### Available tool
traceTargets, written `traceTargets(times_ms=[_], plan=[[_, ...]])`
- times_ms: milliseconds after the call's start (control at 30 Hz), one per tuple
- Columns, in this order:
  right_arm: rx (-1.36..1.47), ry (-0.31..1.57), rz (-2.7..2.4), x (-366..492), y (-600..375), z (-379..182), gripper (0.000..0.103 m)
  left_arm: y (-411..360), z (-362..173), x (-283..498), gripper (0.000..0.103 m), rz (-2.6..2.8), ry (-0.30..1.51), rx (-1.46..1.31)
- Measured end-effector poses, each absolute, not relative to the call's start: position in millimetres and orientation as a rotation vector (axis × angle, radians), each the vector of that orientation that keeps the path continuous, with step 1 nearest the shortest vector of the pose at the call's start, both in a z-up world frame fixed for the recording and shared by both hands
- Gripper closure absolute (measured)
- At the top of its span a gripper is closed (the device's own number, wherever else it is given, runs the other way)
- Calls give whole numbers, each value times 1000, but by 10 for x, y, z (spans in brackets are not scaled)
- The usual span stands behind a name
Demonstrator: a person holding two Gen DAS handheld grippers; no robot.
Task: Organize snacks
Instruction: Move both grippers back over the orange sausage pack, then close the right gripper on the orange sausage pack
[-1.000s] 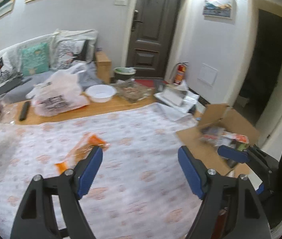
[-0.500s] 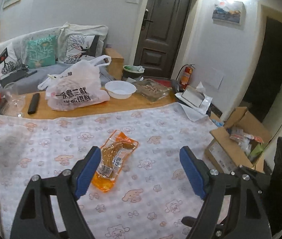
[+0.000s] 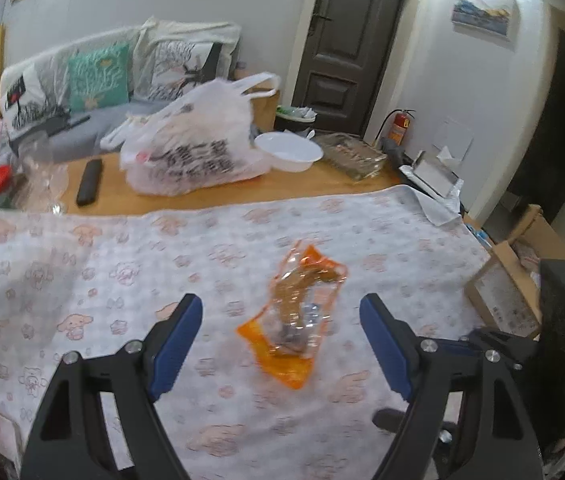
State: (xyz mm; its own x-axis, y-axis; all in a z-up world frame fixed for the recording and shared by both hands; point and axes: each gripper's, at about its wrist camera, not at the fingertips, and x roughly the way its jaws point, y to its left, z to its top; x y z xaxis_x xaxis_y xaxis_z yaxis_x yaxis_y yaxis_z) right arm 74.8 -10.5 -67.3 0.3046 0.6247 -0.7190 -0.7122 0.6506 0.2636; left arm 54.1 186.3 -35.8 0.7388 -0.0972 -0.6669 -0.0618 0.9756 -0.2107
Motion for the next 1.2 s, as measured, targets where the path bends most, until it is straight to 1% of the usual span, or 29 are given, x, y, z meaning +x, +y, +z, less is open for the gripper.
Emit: traceTargets(times_ms=[133,200,267,400,600,767,833,900,933,1000,1067,1200], plan=[[-91,962,873,983,181,-878,22,2099,-539,582,25,-43,771,-248],[-90,973,845,1107,303,-952,16,2186,-618,627,25,-57,783,-270],[-68,996,811,1226,380,-1012,14,2239,-675,669,25,-71,792,-283],[3,1053,770,1444,501,-1100,13,2346,-728,693,25,-74,782,-296],[-34,1013,718,1589,740,-1120,10,2492,-814,735,25,-44,790,-340],[-116,962,672,1637,925,-1145,10,2522,-871,746,25,-19,801,-352],[-174,942,667,1618,975,-1173,13,2501,-883,754,25,-23,803,-357],[-242,920,663,1562,974,-1182,24,2478,-908,775,25,-41,808,-371],[-265,913,664,1550,962,-1189,27,2461,-920,787,25,-53,810,-381],[-310,905,681,1502,902,-1189,37,2420,-928,807,25,-63,815,-386],[-349,911,667,1470,798,-1182,40,2371,-933,822,25,-69,820,-378],[-351,927,637,1468,574,-1154,39,2318,-945,840,25,-83,822,-384]])
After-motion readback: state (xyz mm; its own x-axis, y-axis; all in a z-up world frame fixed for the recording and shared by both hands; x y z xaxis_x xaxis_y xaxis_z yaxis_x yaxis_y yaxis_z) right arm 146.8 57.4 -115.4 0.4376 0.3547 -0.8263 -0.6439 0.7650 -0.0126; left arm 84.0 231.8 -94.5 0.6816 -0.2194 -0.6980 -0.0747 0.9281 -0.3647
